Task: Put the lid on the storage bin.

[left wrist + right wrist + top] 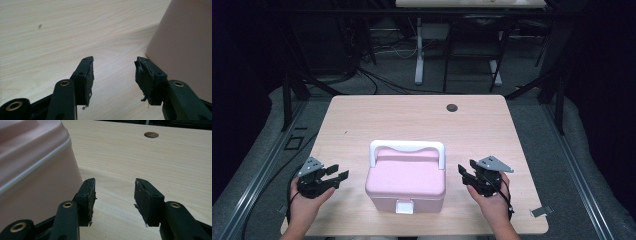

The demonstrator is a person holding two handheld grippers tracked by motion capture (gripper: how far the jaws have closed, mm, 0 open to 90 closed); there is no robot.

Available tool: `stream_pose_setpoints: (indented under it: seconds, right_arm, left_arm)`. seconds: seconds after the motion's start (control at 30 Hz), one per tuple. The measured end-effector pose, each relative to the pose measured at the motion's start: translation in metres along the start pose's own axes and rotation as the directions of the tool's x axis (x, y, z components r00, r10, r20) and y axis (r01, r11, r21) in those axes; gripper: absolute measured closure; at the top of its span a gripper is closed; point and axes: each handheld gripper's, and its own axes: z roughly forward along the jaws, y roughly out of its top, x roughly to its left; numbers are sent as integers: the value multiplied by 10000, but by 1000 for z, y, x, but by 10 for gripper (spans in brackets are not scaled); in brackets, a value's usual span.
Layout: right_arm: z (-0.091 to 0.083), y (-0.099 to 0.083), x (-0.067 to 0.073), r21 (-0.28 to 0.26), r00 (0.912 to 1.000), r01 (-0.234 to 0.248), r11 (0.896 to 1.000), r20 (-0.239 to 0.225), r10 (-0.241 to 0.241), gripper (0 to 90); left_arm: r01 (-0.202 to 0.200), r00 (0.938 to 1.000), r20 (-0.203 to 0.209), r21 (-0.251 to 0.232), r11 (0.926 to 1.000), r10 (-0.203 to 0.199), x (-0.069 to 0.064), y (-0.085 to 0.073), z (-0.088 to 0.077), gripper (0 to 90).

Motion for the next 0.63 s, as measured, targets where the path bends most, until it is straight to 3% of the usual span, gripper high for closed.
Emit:
stream_pose_setpoints:
  seconds: [0.07,0.17,0.3,0.5,0.63]
  right_arm:
    - [2,-2,-1,66,10000,-20,10000,-80,20,501]
    - [5,-5,-4,213,9999,43,9998,152,-46,496]
    - [10,-9,-11,442,9994,-148,9989,305,135,496]
    - [12,-13,-18,667,9987,-463,9967,221,449,496]
    - [10,-15,-20,622,9986,-499,9968,194,488,479]
  left_arm:
    - [6,10000,-28,126,9999,-6,1,-2,3,488]
    - [122,9999,-103,287,9995,-119,5,-5,7,488]
    - [453,9988,-192,375,9983,-446,9,-7,11,488]
    - [856,9961,163,426,9954,-864,13,-7,15,487]
    - [1141,9912,653,223,9932,-1153,14,-6,17,483]
